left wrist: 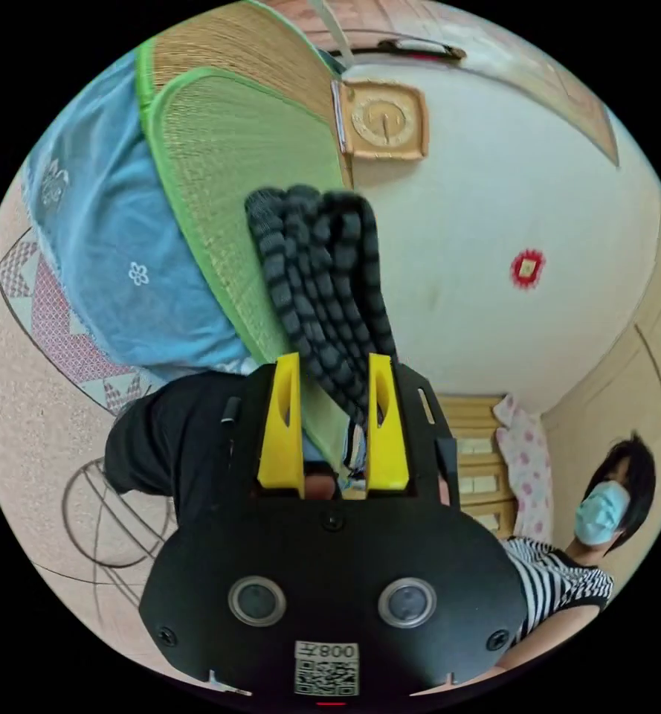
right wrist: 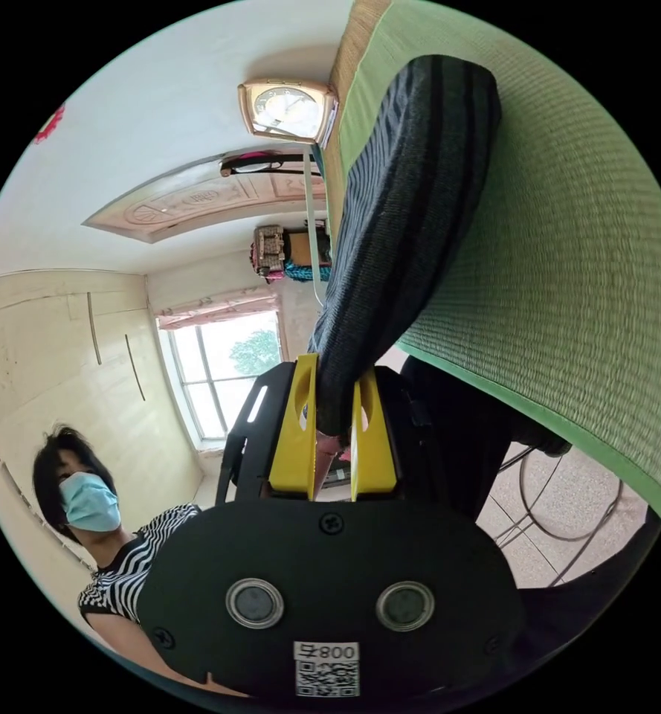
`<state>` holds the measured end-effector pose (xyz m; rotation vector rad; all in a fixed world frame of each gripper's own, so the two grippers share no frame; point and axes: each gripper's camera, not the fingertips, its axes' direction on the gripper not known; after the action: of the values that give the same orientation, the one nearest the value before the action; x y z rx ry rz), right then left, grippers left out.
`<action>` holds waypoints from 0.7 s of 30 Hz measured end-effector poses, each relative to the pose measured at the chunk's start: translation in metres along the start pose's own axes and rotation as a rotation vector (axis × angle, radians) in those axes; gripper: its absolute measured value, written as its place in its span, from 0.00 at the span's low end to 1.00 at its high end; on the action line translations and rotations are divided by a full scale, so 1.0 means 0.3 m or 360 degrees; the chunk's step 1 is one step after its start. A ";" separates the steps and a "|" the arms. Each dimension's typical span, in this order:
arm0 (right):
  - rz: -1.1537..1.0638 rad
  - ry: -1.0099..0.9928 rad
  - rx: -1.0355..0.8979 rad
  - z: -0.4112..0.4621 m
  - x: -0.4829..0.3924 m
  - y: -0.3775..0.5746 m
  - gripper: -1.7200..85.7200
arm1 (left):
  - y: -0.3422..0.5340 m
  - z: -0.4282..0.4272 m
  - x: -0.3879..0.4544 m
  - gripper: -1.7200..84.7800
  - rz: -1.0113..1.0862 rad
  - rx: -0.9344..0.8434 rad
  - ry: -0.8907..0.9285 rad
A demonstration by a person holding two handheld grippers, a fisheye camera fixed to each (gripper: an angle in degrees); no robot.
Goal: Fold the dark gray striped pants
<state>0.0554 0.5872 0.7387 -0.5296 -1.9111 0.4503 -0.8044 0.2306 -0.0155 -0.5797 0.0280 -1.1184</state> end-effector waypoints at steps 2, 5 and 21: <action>0.0005 -0.0002 0.0000 -0.012 -0.035 0.022 0.10 | -0.027 -0.030 -0.043 0.19 -0.0117 0.0180 0.0130; 0.0025 -0.0014 0.0006 -0.019 -0.065 0.048 0.10 | -0.046 -0.047 -0.072 0.20 -0.0180 0.0293 0.0203; 0.0047 -0.0031 0.0028 0.001 -0.235 0.160 0.10 | -0.103 0.015 -0.043 0.28 -0.0183 0.0299 0.0277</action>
<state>0.0872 0.5881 0.6595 -0.5445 -1.9181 0.4927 -0.8348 0.2341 -0.0012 -0.3183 0.0399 -1.2659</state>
